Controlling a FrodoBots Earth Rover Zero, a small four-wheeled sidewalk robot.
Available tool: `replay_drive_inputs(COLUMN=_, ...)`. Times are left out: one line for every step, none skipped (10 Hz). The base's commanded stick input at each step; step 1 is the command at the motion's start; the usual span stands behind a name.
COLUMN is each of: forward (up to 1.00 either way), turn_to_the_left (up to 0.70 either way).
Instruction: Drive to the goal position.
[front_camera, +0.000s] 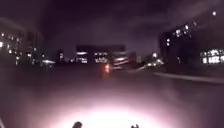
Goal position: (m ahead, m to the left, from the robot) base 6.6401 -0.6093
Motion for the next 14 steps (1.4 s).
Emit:
replay_drive_inputs(forward=1.0, turn_to_the_left=0.0)
replay_drive_inputs(forward=1.0, turn_to_the_left=0.0)
replay_drive_inputs(forward=1.0, turn_to_the_left=0.0)
replay_drive_inputs(forward=1.0, turn_to_the_left=0.0)
replay_drive_inputs(forward=1.0, turn_to_the_left=0.0)
replay_drive_inputs(forward=1.0, turn_to_the_left=0.0)
replay_drive_inputs(forward=1.0, turn_to_the_left=0.0)
replay_drive_inputs(forward=1.0, turn_to_the_left=0.0)
replay_drive_inputs(forward=1.0, turn_to_the_left=0.0)
replay_drive_inputs(forward=1.0, turn_to_the_left=0.0)
replay_drive_inputs(forward=1.0, turn_to_the_left=0.0)
replay_drive_inputs(forward=1.0, turn_to_the_left=0.0)
replay_drive_inputs(forward=1.0, turn_to_the_left=0.0)
replay_drive_inputs(forward=1.0, turn_to_the_left=0.0)
